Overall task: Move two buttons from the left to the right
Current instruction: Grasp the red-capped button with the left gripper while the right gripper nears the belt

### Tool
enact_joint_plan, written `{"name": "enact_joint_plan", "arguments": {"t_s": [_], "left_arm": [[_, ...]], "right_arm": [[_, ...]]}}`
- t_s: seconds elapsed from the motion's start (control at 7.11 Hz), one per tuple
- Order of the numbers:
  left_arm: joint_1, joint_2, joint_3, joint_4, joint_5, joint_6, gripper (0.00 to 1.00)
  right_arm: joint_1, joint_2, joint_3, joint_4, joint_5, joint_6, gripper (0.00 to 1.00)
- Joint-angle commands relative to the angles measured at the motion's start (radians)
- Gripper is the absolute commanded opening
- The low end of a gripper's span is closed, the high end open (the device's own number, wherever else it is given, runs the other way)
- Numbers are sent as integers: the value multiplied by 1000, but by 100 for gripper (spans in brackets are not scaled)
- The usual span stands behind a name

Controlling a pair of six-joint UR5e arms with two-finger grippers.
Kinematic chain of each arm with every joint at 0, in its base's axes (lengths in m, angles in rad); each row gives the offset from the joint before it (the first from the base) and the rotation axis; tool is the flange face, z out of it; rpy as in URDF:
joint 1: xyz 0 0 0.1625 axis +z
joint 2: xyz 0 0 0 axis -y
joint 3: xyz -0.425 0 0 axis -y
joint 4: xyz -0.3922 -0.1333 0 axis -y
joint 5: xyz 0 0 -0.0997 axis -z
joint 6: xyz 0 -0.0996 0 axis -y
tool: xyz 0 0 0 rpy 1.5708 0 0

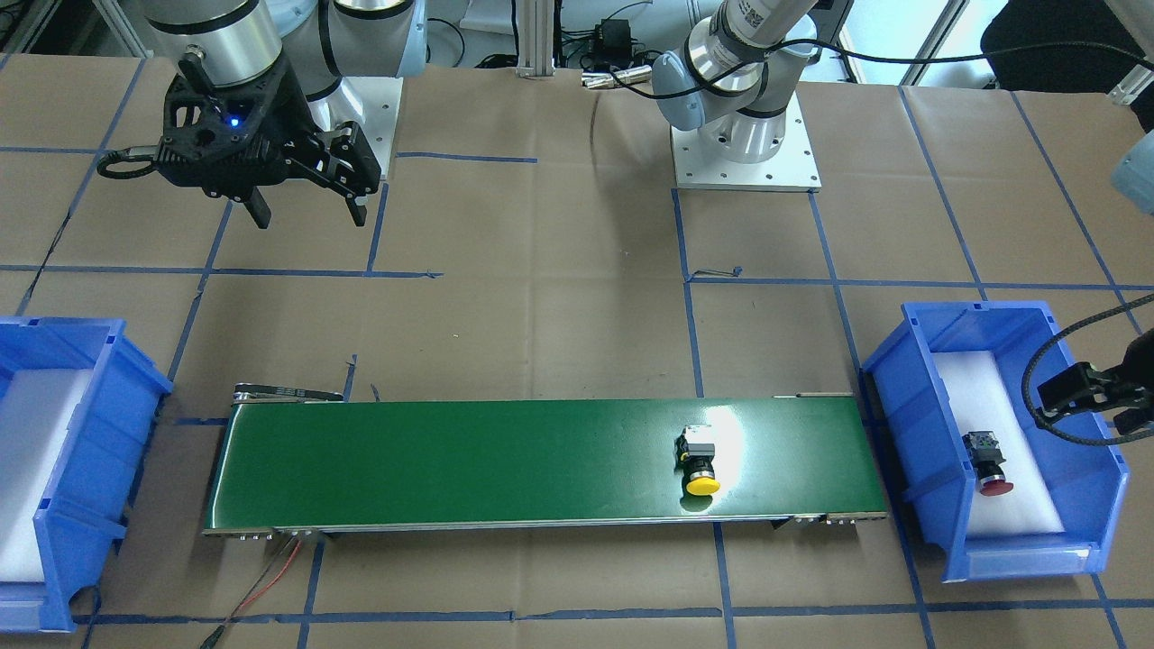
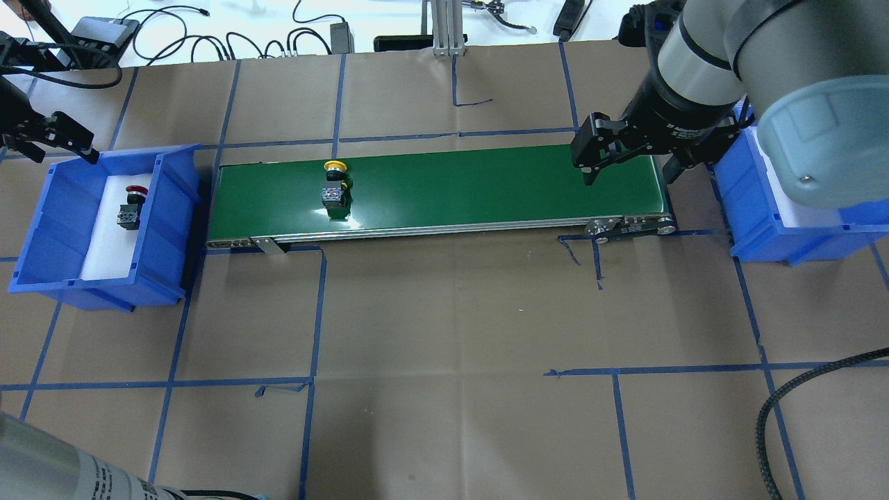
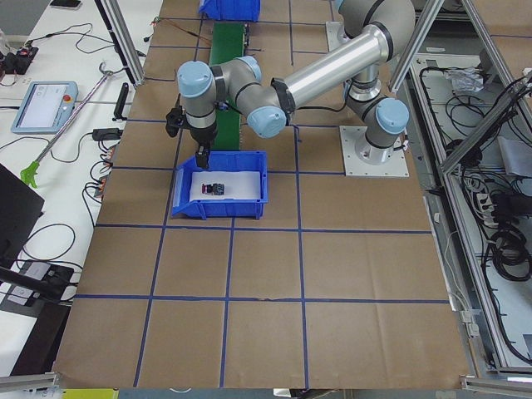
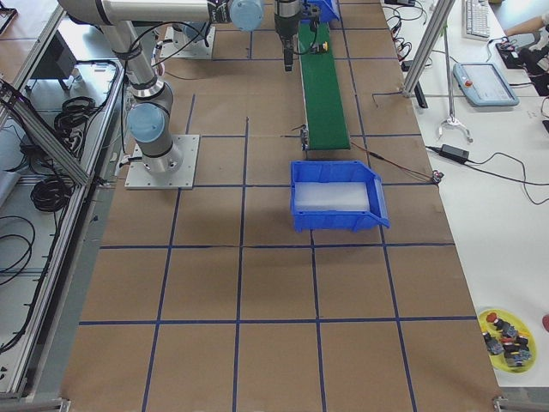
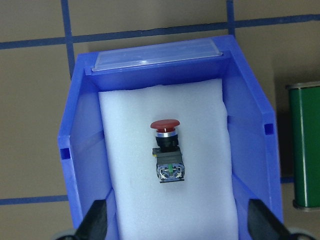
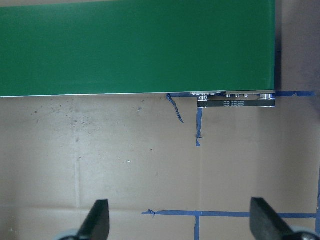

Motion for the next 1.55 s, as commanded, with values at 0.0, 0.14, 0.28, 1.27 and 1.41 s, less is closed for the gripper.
{"name": "enact_joint_plan", "arguments": {"t_s": [0.0,0.14,0.28,1.27,1.41], "left_arm": [[-15,-38,-78,134,0,-39,99],[-27,-50,-118,206,0,-41,99],[-30,-64,-151,265,0,-41,99],[-19,-140,-188,351,1,-88,85],[-19,-134,-189,348,1,-90,68]], "right_arm": [[0,0,1,0,0,0,100],[0,9,0,0,0,-2,100],[-2,30,-8,3,-8,0,100],[-3,78,-36,1,2,0,100],[-3,102,-54,1,6,0,100]]}}
